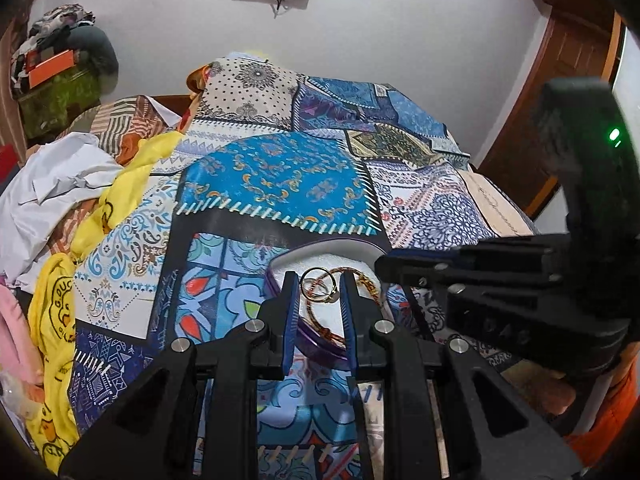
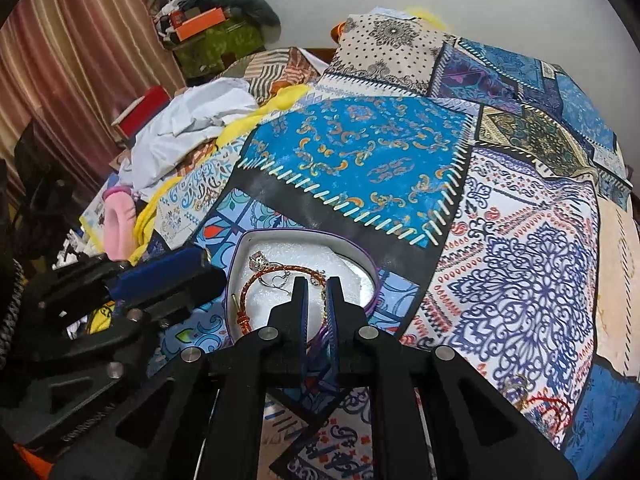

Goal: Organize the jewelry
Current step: 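Carry the gold ring into the heart tin and open the left tool, then move the left tool back to the remaining jewelry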

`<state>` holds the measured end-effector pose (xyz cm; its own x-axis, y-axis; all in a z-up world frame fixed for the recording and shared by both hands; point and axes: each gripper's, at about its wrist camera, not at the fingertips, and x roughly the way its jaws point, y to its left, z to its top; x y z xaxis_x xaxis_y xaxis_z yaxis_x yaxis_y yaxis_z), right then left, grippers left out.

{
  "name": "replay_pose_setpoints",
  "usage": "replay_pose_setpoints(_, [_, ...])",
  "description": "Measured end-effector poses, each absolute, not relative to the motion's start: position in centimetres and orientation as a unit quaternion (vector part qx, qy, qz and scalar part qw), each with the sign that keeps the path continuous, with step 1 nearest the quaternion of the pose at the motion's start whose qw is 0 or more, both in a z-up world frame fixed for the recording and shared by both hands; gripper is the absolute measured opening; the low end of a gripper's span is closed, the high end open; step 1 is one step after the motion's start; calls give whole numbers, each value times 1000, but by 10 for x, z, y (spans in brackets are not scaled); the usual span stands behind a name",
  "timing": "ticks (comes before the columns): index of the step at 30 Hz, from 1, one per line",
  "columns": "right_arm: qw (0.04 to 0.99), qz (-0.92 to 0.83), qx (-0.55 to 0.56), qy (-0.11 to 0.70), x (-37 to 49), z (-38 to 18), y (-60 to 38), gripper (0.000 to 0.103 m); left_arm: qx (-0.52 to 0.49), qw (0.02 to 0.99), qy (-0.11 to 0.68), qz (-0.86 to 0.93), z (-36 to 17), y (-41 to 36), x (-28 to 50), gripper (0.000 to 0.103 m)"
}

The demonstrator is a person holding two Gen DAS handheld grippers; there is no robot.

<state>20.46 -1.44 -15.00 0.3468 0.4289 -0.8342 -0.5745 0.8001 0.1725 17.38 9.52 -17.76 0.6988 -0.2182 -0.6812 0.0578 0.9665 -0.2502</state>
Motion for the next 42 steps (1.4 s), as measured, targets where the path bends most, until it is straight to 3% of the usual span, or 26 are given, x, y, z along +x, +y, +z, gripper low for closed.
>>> replay_pose_setpoints(6, [832, 297, -68, 464, 198, -134, -32, 12, -93, 912, 390, -85, -180, 80, 176, 19])
replay_pose_setpoints(11, [846, 282, -62, 447, 193, -123, -48, 39, -90, 909, 399, -82, -181, 72, 177, 19])
replay_pose_setpoints(15, [855, 271, -66, 437, 189, -117, -58, 39, -83, 908, 404, -76, -178, 68, 177, 22])
replay_pose_setpoints(17, [859, 268, -65, 432, 187, -114, -63, 40, -79, 909, 402, -72, -174, 66, 175, 28])
replay_pose_setpoints(26, [885, 229, -58, 402, 181, -96, -104, 40, -72, 923, 371, -68, -144, 55, 168, 41])
replay_pose_setpoints(42, [908, 150, -25, 389, 175, -87, -196, 40, -36, 918, 376, -121, -136, -17, 185, 47])
